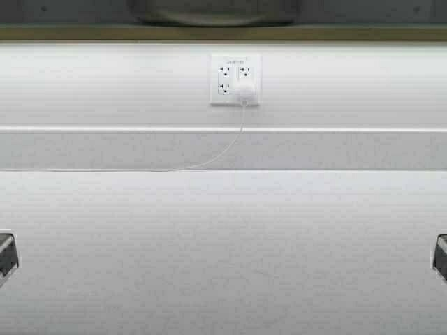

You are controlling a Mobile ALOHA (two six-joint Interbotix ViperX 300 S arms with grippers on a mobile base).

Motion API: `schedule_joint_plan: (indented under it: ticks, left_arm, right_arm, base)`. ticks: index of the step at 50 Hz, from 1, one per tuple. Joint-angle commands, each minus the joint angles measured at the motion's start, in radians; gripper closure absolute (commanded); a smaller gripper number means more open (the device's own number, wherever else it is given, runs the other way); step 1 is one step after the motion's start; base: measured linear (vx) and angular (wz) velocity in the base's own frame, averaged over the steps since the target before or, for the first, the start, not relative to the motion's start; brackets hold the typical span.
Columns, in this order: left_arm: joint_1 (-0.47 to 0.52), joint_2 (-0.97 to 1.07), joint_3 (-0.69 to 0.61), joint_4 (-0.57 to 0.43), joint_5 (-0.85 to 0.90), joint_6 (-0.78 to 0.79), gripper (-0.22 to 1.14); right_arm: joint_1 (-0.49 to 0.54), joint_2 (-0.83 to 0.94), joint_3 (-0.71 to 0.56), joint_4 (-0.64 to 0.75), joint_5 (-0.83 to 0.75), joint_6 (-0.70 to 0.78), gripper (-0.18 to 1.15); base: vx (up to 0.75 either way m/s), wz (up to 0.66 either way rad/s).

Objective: Open the cabinet, put the pot inside, then close it

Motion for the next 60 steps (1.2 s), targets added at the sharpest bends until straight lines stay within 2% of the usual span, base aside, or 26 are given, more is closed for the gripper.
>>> schedule_joint_plan:
  ticks: [1, 4, 6, 9, 11, 21, 32, 52, 60]
  left_arm:
    - [-0.135, -0.015, -0.005, 0.008, -0.075, -0.103, 0.47]
    - [-0.135, -0.015, 0.000, 0.008, -0.097, -0.112, 0.25]
    - [-0.135, -0.015, 0.002, 0.006, -0.107, -0.123, 0.11]
    - [-0.135, -0.017, 0.003, 0.005, -0.115, -0.143, -0.08]
    - [-0.135, -0.015, 0.005, 0.005, -0.123, -0.156, -0.13]
    - [-0.123, -0.020, 0.015, 0.002, -0.166, -0.173, -0.11]
    - [-0.048, -0.084, 0.123, -0.002, -0.183, -0.176, -0.11]
    - [0.048, -0.172, 0.244, -0.002, -0.227, -0.178, -0.11]
    - [0.071, -0.221, 0.296, 0.002, -0.245, -0.169, -0.11]
  right_arm:
    - [0.114, -0.009, -0.026, 0.003, -0.026, 0.067, 0.22]
    - [0.110, -0.012, -0.020, 0.011, -0.026, 0.078, 0.00]
    - [0.109, -0.012, -0.020, 0.021, -0.026, 0.064, -0.09]
    - [0.109, -0.014, -0.018, 0.043, -0.026, 0.044, -0.08]
    - [0.110, -0.012, -0.018, 0.051, -0.028, 0.035, -0.06]
    - [0.084, -0.029, 0.005, 0.058, -0.029, 0.025, -0.07]
    - [-0.005, -0.094, 0.117, 0.057, -0.031, 0.021, -0.07]
    - [-0.153, -0.189, 0.238, -0.009, -0.031, 0.021, -0.07]
    - [-0.190, -0.233, 0.278, -0.080, -0.032, 0.017, -0.07]
  base:
    - [0.00, 0.00]
    - [0.00, 0.00]
    - [0.00, 0.00]
    - [0.00, 0.00]
    - [0.00, 0.00]
    - [0.00, 0.00]
    - [0.00, 0.01]
    - [0.00, 0.00]
    - [0.00, 0.00]
